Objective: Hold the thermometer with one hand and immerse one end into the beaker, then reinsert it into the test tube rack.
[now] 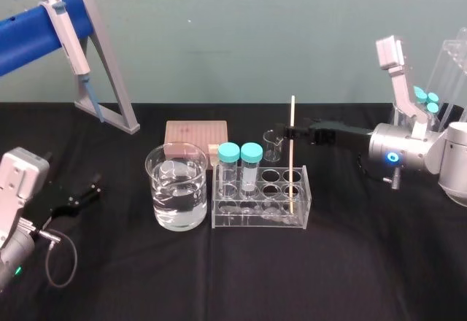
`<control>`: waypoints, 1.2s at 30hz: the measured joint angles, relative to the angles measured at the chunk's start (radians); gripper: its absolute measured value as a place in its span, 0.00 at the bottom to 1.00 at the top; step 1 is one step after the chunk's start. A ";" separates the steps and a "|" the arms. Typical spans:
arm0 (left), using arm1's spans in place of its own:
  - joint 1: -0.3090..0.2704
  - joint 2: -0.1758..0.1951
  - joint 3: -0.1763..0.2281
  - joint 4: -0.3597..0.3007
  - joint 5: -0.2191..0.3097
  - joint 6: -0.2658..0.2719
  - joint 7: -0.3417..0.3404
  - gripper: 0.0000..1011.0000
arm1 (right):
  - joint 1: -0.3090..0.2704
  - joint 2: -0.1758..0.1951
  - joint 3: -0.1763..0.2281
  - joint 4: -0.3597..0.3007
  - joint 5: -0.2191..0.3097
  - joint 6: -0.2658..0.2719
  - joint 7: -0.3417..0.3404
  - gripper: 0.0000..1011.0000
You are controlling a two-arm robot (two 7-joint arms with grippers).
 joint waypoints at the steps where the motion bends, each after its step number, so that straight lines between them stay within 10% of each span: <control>1: 0.000 0.000 0.000 0.000 0.000 0.000 0.000 0.99 | 0.000 0.000 0.000 0.000 0.000 0.000 0.000 0.99; 23: 0.000 0.000 0.000 0.000 0.000 0.000 0.000 0.99 | 0.021 -0.022 -0.020 0.037 -0.031 -0.006 0.008 0.98; 36: 0.000 0.000 0.000 0.000 0.000 0.000 0.000 0.99 | 0.021 -0.021 -0.019 0.035 -0.029 -0.006 0.007 0.64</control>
